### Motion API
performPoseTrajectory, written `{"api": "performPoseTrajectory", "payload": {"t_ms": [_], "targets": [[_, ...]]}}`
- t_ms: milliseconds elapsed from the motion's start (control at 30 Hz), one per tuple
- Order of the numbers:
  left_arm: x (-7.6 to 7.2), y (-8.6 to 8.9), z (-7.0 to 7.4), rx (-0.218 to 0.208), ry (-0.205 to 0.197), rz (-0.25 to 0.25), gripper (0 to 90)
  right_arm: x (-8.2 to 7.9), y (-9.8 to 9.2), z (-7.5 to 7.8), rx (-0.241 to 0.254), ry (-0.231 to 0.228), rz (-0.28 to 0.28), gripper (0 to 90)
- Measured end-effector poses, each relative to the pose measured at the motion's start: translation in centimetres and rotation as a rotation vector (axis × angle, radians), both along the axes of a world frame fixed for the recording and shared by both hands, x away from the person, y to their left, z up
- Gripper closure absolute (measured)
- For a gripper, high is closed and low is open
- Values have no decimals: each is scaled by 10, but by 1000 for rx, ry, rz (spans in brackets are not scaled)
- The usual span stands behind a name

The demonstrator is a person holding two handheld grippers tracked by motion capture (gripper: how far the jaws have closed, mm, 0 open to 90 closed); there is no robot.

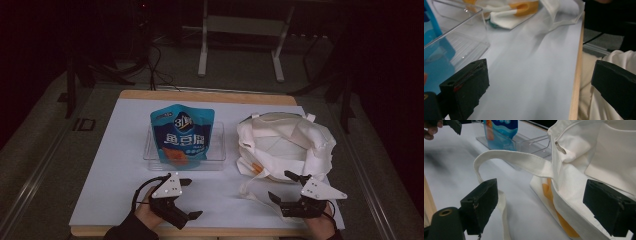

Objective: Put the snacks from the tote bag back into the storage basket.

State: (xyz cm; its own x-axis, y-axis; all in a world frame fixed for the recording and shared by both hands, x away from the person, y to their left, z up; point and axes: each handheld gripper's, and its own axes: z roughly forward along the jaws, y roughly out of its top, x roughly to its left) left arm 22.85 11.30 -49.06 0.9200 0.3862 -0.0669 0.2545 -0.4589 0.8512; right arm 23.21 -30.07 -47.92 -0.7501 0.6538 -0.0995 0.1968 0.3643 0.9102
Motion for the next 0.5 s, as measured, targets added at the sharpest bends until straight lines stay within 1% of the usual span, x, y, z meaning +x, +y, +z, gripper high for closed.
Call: {"api": "performPoseTrajectory", "payload": {"t_ms": [67,200,333,400,500], "targets": [[0,2,-1,-6,1,5,16,0,1,-1,-3,2,3,127],[0,6,-5,-20,19,10,16,1,2,-1,-4,-1,6,127],[-1,6,-7,-10,17,13,16,0,3,-3,-13,-14,5,128],[-1,6,-8,-13,21,12,16,1,3,-4,-18,-12,4,129],[-1,4,-8,-8,14,8,16,1,4,-5,-27,-14,3,129]]}}
